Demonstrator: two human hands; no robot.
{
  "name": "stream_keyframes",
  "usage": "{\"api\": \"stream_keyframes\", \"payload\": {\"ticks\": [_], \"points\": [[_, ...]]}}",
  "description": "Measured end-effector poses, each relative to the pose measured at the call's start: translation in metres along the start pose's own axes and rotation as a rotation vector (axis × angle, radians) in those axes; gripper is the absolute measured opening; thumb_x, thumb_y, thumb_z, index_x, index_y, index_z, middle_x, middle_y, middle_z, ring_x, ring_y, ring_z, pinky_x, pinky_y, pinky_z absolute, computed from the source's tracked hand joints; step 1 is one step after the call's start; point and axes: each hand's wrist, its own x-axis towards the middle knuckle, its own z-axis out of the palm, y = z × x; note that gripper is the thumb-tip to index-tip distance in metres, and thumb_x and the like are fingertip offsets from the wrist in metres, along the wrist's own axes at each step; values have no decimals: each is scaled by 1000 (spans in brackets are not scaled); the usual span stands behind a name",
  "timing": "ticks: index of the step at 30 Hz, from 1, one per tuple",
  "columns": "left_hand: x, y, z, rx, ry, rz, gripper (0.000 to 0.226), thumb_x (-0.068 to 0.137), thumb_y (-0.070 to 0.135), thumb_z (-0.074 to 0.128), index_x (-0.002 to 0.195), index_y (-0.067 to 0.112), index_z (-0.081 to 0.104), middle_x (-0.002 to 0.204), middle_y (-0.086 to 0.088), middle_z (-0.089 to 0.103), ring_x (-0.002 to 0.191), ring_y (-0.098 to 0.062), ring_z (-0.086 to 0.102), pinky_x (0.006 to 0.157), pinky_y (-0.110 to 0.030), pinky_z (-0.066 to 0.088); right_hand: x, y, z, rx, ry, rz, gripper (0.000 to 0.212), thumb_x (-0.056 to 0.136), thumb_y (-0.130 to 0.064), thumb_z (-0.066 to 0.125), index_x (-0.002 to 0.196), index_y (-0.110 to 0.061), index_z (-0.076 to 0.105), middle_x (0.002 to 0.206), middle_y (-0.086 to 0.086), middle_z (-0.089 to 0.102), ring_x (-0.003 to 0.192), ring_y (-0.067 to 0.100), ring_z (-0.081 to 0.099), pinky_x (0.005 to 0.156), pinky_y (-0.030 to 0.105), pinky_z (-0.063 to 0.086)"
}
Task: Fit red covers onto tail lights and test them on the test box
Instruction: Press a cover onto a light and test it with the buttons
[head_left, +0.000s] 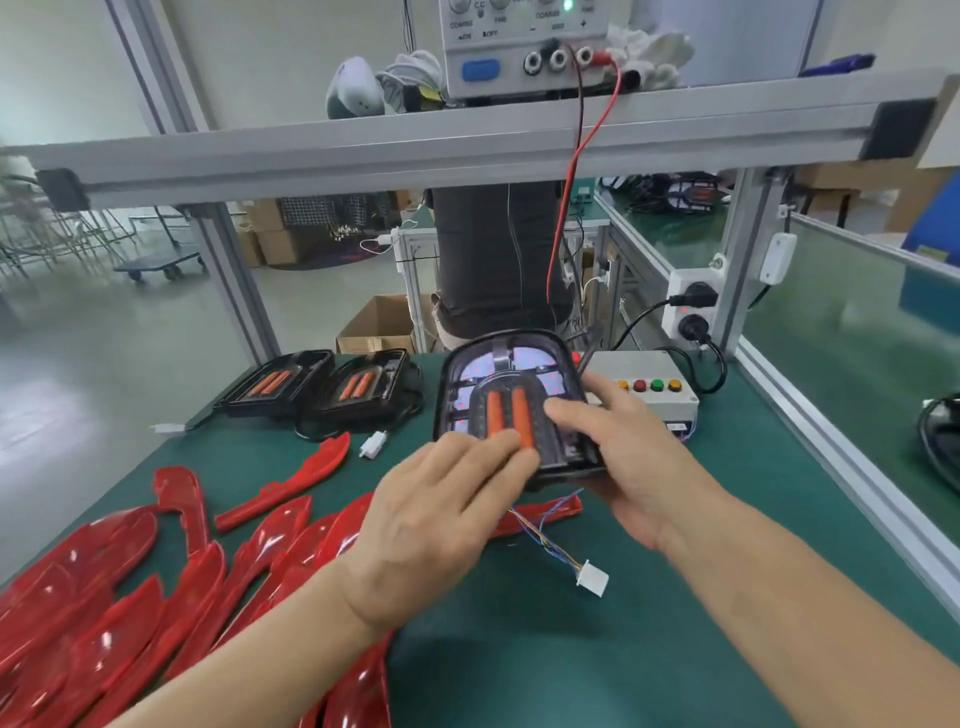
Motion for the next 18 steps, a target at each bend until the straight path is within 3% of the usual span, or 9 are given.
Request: {"api": "stream_keyframes", "payload": {"ticks": [2, 5, 7, 9, 11, 15, 18], "points": [[-3, -2, -6, -170, 15, -60, 38, 80, 17, 72, 115, 14, 60, 121, -2, 62, 101, -20, 56, 88, -32, 45, -3, 1, -15, 67, 10, -32, 28, 90, -6, 57, 115, -18, 65, 89, 1, 75, 64, 12, 69, 52, 20, 53], [-12, -17, -19, -537, -29, -556, 48, 68, 31, 63, 113, 26, 47, 115, 12, 51, 111, -9, 49, 95, -23, 36, -9, -1, -51, 124, 26, -10, 24, 81, -18, 61, 102, -20, 73, 92, 0, 75, 67, 11, 68, 59, 24, 54], [-22, -30, -17, -547, -312, -768, 53, 59, 40, 60, 109, 32, 45, 107, 19, 49, 109, -5, 46, 92, -18, 30, -15, -1, -72, 190, 39, 5, 21, 76, -20, 61, 89, -20, 78, 90, 4, 75, 68, 13, 70, 59, 28, 59], [-32, -40, -2, -285, -741, -688, 57, 61, 52, 64, 112, 33, 47, 109, 21, 50, 112, -7, 43, 90, -23, 27, -20, 3, -87, 210, 45, 17, 22, 77, -20, 60, 87, -19, 79, 92, 6, 76, 72, 14, 71, 61, 29, 59], [-38, -44, 15, -98, -1050, -608, 58, 68, 55, 65, 118, 32, 49, 114, 16, 54, 114, -11, 44, 91, -28, 29, -26, 10, -98, 187, 55, 26, 23, 78, -21, 60, 90, -20, 79, 94, 5, 76, 73, 13, 72, 63, 27, 59], [-40, -57, 39, 88, -1073, -540, 33, 75, 30, 60, 108, 25, 61, 97, 8, 66, 104, -14, 57, 86, -32, 30, -42, 22, -115, 92, 81, 61, 31, 79, -23, 59, 106, -23, 75, 101, 5, 75, 75, 11, 71, 61, 22, 58], [-37, -69, 51, 229, -1022, -517, 34, 75, 17, 53, 107, 25, 61, 90, 5, 66, 101, -17, 59, 82, -31, 27, -54, 27, -123, -10, 138, 94, 33, 81, -22, 59, 110, -26, 72, 106, 3, 75, 77, 13, 71, 59, 19, 57]]}}
